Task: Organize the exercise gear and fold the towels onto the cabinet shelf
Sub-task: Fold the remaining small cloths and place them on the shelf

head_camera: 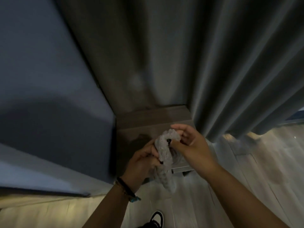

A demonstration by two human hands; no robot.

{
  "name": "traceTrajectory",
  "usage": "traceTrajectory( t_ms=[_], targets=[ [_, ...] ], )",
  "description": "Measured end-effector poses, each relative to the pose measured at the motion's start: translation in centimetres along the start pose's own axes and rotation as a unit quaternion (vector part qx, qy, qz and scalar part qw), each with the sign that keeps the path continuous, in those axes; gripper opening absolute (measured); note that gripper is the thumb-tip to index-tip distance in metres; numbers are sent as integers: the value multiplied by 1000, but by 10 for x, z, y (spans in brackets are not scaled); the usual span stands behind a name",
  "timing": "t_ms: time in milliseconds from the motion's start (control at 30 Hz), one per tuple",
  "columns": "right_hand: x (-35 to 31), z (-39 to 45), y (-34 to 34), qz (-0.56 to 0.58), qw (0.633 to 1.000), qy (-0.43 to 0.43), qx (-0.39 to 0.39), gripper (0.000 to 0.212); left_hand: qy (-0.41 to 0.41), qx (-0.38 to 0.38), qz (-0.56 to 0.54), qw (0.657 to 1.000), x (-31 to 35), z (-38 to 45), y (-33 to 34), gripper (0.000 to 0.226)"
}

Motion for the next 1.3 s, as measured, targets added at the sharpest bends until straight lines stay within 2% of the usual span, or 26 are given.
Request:
traceTrajectory(
  t_ms=[33,133,267,400,467,533,633,700,833,1033,1233,1300],
  targets=[
    [-7,0,9,11,1000,-6,-22,36,-15,4,-32,999,-2,-5,-3,16],
    [-26,-4,36,26,995,-17,-99,33,-63,22,-128,990,-10,-21,-10,18],
    [-45,-9,63,7,988,-37,-150,34,-58,81,-154,983,-1,-37,-40,30],
    [-48,-9,80,-79,983,-43,-161,35,-24,151,-92,984,12,-54,-74,21],
    [-36,-8,88,-110,980,-14,-164,38,-30,163,-43,985,13,-60,-85,35],
    [-23,-10,98,-123,978,12,-170,40,-55,166,-38,984,8,-65,-97,43],
    [-8,-19,121,-133,970,27,-202,39,-83,187,-34,978,-2,-77,-119,45],
    [0,-26,141,-132,961,53,-236,38,-71,189,-23,979,-5,-84,-132,43],
    [5,-31,182,-184,929,72,-314,32,-44,189,-19,981,-4,-102,-158,32],
    [16,-44,267,-206,886,112,-400,39,-11,301,-41,953,11,-153,-232,12],
    [34,-81,376,-212,821,137,-512,31,40,410,14,911,30,-221,-319,29],
    [42,-100,413,-220,784,136,-564,31,50,440,15,896,29,-247,-348,31]
  ],
)
Point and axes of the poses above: each hand's wrist, its own z-axis towards the middle knuckle, its own y-axis out of the palm, x = y × z, the point moved 8 cm from there along z, towards the middle knuckle, and after that the axes turned 5 degrees about -y, right-handed, at the moved point
